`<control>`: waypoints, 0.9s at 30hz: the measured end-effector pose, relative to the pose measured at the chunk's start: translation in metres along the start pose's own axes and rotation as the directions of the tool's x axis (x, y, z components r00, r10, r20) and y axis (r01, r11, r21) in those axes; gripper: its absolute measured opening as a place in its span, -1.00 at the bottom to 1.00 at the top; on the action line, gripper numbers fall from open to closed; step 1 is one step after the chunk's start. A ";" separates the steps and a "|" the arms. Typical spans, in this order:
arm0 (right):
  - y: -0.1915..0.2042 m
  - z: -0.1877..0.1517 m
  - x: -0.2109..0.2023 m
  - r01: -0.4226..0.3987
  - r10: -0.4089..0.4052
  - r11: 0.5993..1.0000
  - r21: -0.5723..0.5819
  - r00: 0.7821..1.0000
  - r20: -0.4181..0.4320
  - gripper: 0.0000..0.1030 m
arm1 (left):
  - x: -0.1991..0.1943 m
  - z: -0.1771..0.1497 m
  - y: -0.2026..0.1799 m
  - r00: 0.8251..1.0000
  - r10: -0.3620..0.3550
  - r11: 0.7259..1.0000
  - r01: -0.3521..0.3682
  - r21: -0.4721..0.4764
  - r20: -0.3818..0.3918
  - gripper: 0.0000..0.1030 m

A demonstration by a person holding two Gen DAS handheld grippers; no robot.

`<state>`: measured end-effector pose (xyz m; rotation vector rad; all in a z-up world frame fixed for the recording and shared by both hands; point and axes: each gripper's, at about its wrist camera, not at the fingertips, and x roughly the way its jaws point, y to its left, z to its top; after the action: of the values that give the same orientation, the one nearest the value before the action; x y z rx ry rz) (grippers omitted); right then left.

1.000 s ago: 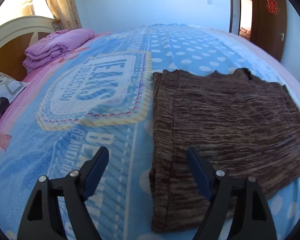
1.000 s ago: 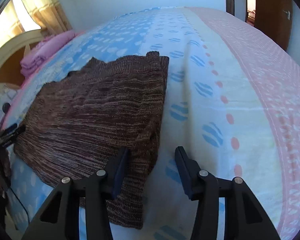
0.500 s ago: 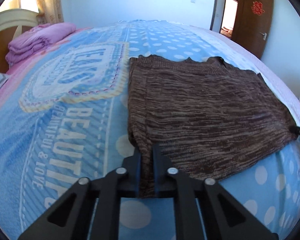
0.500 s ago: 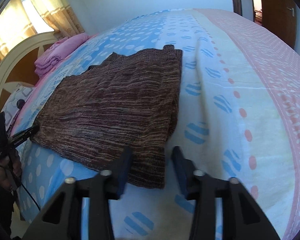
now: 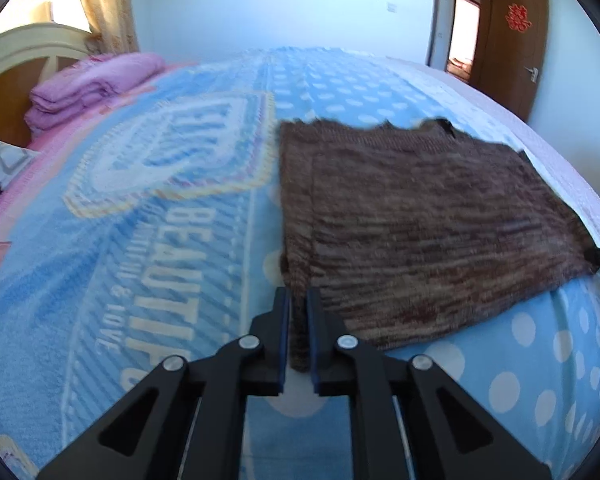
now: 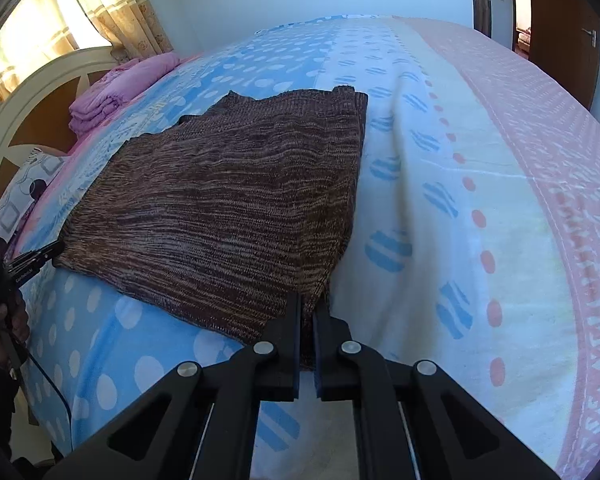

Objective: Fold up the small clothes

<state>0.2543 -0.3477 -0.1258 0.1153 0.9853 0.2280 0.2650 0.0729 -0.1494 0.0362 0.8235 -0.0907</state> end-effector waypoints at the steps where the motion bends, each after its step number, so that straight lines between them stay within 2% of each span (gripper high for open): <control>1: 0.003 0.001 -0.004 0.016 -0.016 1.000 -0.008 1.000 0.013 -0.76 | -0.003 0.003 0.000 1.000 0.020 1.000 -0.020 -0.002 0.014 -0.50; 2: 0.006 0.001 -0.007 0.038 -0.037 0.999 -0.020 0.999 0.026 -0.62 | -0.004 0.004 0.000 1.000 0.021 1.000 -0.021 -0.006 0.022 -0.11; 3: 0.009 0.002 -0.011 0.057 -0.056 0.998 -0.032 0.998 0.038 -0.26 | -0.004 0.006 0.000 0.999 0.028 1.000 -0.028 -0.010 0.025 0.20; 4: 0.012 0.003 -0.015 0.076 -0.074 0.996 -0.039 0.996 0.058 -0.05 | -0.003 0.008 0.000 0.998 0.049 0.999 -0.048 -0.016 0.034 0.27; 6: 0.021 0.007 -0.022 0.112 -0.106 0.992 -0.058 0.989 0.099 -0.03 | 0.001 0.009 0.000 0.999 0.041 0.999 -0.041 -0.022 0.030 0.25; 7: 0.028 0.010 -0.024 0.120 -0.112 0.990 -0.073 0.987 0.115 -0.03 | 0.006 0.009 0.000 0.999 0.031 0.999 -0.030 -0.022 0.017 0.16; 9: 0.041 0.015 -0.023 0.123 -0.108 0.987 -0.107 0.985 0.138 -0.03 | 0.019 0.007 -0.001 1.000 0.006 1.000 -0.006 -0.016 -0.027 -0.71; 12: 0.061 0.020 -0.010 0.111 -0.088 0.977 -0.183 0.987 0.132 -0.03 | 0.021 0.005 -0.002 0.999 -0.032 0.999 0.031 -0.022 -0.030 -0.86; 14: 0.066 0.020 0.005 0.097 -0.079 0.973 -0.209 0.992 0.096 -0.03 | 0.018 0.002 -0.005 0.999 -0.033 0.999 0.033 -0.008 -0.029 -0.89; 17: 0.057 0.012 0.029 0.065 -0.068 0.981 -0.181 0.998 -0.008 -0.04 | 0.014 -0.004 -0.004 0.999 -0.040 0.999 0.040 0.002 -0.022 -0.89; 19: 0.054 0.004 0.028 0.061 -0.060 0.983 -0.175 0.998 0.012 -0.03 | 0.012 -0.008 -0.003 0.999 -0.043 0.999 0.043 0.006 -0.021 -0.89; 22: 0.060 -0.001 0.024 0.089 -0.089 0.974 -0.210 0.996 0.009 -0.03 | 0.010 -0.009 -0.004 0.999 -0.038 0.999 0.038 0.015 -0.019 -0.89; 26: 0.065 0.005 0.023 0.107 -0.112 0.969 -0.224 0.994 -0.007 -0.03 | 0.008 -0.007 -0.005 1.000 0.008 1.000 -0.008 0.016 -0.007 -0.65; 27: 0.067 0.006 0.023 0.116 -0.120 0.967 -0.226 0.993 -0.007 -0.03 | 0.008 -0.007 -0.004 1.000 0.014 1.000 -0.014 0.011 -0.006 -0.52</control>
<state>0.2619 -0.2771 -0.1276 -0.1532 0.9772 0.2303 0.2644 0.0691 -0.1601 0.0528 0.8283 -0.0819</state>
